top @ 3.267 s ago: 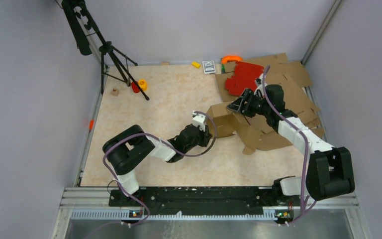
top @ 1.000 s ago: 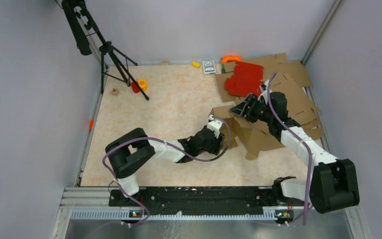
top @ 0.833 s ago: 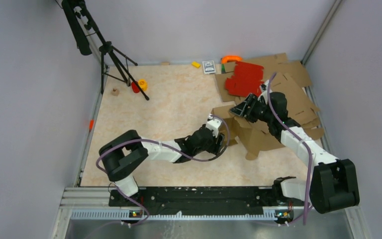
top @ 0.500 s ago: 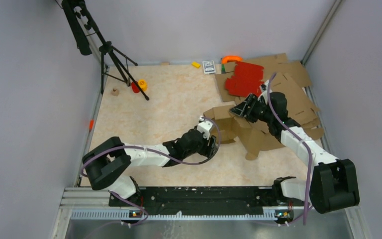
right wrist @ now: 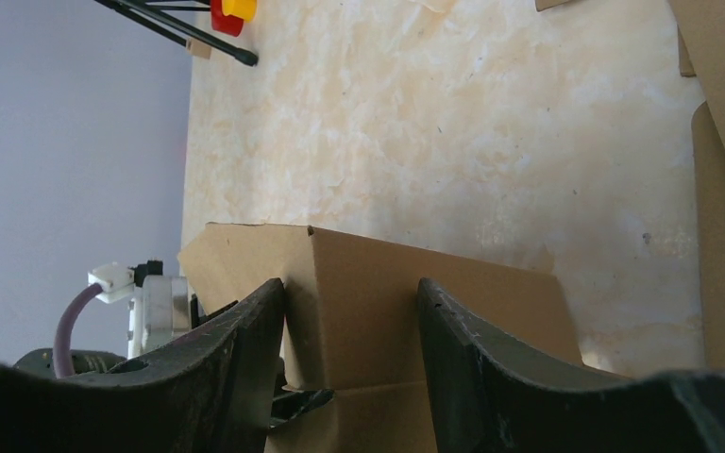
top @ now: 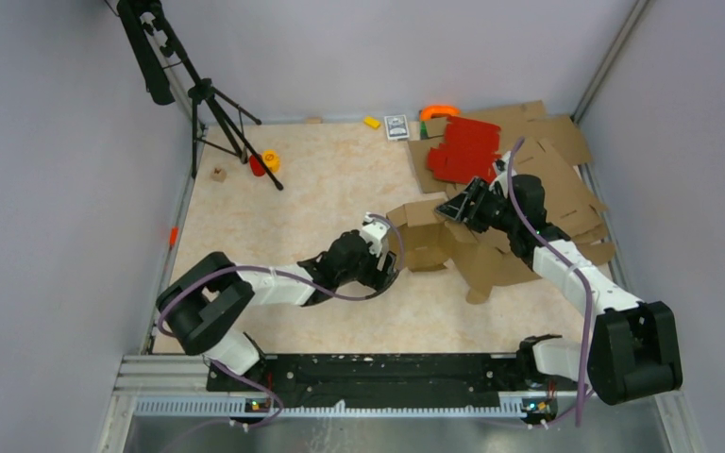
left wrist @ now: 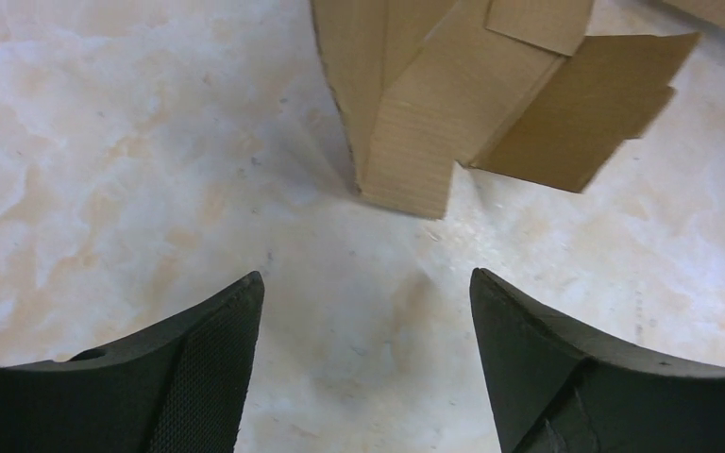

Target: Fold the paper box

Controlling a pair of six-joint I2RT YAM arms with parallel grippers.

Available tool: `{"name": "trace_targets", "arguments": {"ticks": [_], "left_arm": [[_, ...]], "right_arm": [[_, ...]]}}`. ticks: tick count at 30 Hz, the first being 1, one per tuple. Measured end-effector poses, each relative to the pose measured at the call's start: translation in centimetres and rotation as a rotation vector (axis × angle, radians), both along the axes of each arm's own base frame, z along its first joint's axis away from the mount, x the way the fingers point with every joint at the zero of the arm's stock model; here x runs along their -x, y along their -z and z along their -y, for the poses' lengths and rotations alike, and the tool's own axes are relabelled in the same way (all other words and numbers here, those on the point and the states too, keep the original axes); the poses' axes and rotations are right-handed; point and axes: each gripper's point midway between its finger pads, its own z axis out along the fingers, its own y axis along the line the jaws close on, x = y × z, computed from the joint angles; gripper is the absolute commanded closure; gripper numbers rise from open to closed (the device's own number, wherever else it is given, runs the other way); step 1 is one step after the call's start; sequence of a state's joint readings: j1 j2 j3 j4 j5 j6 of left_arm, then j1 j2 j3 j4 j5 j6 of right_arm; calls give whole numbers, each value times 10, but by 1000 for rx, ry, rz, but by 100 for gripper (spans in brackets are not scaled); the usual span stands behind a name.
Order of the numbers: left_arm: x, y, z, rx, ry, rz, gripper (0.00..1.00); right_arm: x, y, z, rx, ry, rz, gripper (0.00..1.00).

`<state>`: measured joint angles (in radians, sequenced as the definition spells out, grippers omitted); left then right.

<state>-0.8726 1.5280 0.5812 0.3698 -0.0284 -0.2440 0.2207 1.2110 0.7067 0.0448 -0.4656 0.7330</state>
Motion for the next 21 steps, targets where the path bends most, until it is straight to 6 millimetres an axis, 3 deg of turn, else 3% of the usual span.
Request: {"name": "trace_targets", "arguments": {"ticks": [1,3,6,8,13,18,21], "left_arm": [[-5,2,-1,-8,0,0,28],[-10,4,-3,-19,3,6,26],[-14,2,-4,-21,6,21,10],[-15,0,-2,-8,8,25,4],[-19,-8,12,71,13,21,6],[-26,-1,28,103,8,2,8],[-29,-2,36,101,3,16,7]], "right_arm": [[0,0,0,0,0,0,48],[0,0,0,0,0,0,48],[0,0,0,0,-1,0,48],[0,0,0,0,-2,0,48],[0,0,0,1,-4,2,48],[0,0,0,2,-4,3,47],[0,0,0,2,-4,3,38]]}}
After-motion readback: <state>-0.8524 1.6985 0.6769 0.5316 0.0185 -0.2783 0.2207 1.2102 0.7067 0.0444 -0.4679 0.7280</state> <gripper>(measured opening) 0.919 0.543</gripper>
